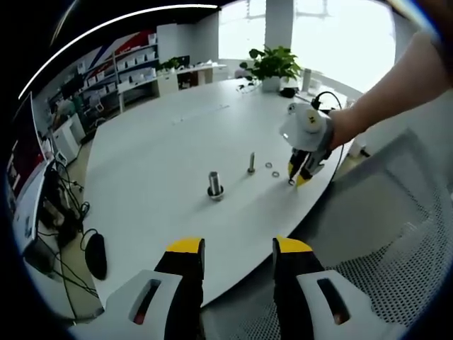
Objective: Place the washer onto the threaded stud by aligning its center hole with the stud, sliding it down to the base, and recovering from edge contact or off-axis alignment until the washer reaches the visible bottom stop.
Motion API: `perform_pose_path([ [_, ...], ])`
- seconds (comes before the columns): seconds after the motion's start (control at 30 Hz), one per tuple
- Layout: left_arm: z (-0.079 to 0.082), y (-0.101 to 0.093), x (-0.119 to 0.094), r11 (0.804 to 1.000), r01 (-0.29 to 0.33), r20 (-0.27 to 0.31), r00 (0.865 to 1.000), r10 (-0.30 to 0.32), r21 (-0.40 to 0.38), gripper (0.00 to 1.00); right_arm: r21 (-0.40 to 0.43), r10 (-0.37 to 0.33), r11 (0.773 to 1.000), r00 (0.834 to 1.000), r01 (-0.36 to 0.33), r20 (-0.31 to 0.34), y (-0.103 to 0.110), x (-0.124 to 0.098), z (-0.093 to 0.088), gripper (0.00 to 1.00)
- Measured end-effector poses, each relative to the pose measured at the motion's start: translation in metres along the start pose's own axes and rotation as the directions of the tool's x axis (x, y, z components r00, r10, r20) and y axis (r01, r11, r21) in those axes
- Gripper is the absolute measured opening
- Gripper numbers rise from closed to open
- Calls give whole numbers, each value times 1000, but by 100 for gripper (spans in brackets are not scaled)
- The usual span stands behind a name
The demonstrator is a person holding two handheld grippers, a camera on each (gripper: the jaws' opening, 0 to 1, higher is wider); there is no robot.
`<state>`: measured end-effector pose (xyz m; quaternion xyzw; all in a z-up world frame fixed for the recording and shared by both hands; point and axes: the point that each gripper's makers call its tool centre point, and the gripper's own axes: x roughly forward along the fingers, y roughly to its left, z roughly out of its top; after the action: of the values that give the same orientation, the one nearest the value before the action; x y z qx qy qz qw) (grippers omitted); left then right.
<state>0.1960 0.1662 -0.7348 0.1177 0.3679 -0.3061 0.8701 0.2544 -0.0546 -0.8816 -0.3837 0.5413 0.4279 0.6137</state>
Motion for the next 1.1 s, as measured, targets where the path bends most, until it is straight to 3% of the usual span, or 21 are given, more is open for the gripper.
perform_pose_path([
  [0.4,-1,0,1,1000,0,-6,1000,0,3,36,25,6,1000,1000,-6,-23,-2,0,-2,15],
  [0.53,0,0,1,1000,-3,-5,1000,3,3,36,40,-28,999,999,29,-18,-1,1,0,12],
  [0.67,0,1,0,1000,-6,-1,1000,6,-3,37,19,-109,994,993,110,-39,-6,1,0,5],
  [0.77,0,2,0,1000,-8,-2,1000,8,-4,37,5,-86,996,995,86,-46,-5,1,1,5],
  [0.9,-1,2,0,1000,-9,-5,1000,9,-4,37,114,25,993,1000,-23,-9,-5,0,1,5],
  [1.03,-2,1,0,1000,-8,-8,1000,8,-2,37,180,107,977,993,-114,48,-4,-1,0,7],
  [1.1,-1,1,0,1000,-8,-6,1000,8,0,37,180,98,978,994,-103,40,-6,-2,-4,9],
])
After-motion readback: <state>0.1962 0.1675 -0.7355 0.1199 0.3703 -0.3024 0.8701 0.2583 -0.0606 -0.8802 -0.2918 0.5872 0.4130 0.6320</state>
